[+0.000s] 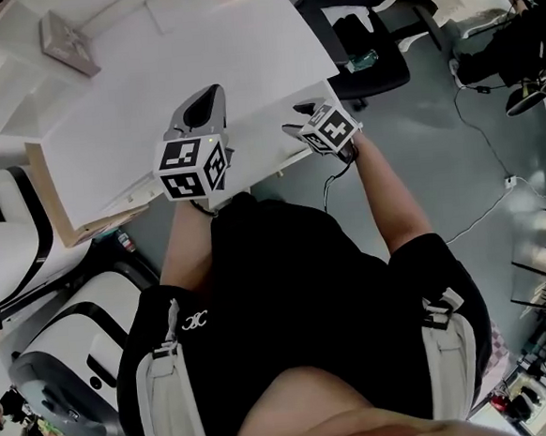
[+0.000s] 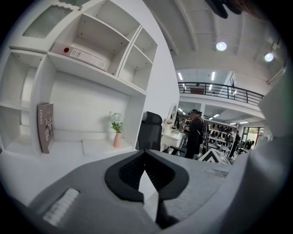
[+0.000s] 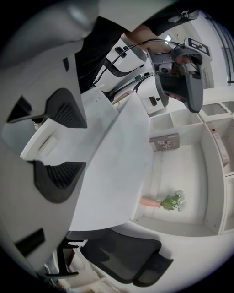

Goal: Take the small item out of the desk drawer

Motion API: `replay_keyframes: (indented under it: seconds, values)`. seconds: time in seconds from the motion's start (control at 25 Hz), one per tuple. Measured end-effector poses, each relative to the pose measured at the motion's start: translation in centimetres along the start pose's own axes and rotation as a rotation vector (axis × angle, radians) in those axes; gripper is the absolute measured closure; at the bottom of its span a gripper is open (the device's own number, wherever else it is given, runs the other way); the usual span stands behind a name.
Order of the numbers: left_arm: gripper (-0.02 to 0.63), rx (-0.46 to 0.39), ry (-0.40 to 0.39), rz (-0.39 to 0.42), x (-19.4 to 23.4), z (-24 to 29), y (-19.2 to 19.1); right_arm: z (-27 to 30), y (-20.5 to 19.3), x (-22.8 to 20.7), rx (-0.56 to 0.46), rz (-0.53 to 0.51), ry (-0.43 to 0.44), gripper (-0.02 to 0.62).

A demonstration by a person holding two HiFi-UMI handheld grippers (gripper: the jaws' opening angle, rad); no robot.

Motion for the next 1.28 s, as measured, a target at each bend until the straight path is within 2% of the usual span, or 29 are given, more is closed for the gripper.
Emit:
replay_keyframes:
  seconds: [0.16,0.4,0.56,0.92,1.28]
  values:
    - [0.592,0.016,0.022,-0.011,0.8,-0.4,-0.7,2.5,-0.8,-0.2,0.106,-0.03,0.05,0.373]
    - [0.591,0.041,0.057,-0.026,2.0,-0.8,-1.5,5.5,-1.4,-0.9,0.254,-0.117,0.065,0.373]
    - [0.591,0.067,0.096,-0.039,2.8,-1.5,-2.2,7.4,-2.1,-1.3,0.356,-0.201,0.074,0.373]
    - [0.592,0.136,0.165,-0.041,3.5,-3.2,-3.5,10.8,-4.0,-2.5,0.576,-0.394,0.172,0.374]
    - [0.592,0.193,0.216,-0.043,3.6,-4.1,-4.6,14.1,-5.2,-4.1,0.729,-0.483,0.264,0.374]
Point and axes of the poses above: the fingertips, and each gripper's own axes: z forward along the fingers, x to its left, y out of its top, the point moved 10 cm from there along -z, backward along the fingers, and after that the axes turned 15 degrees about z, right-handed, at the moved point
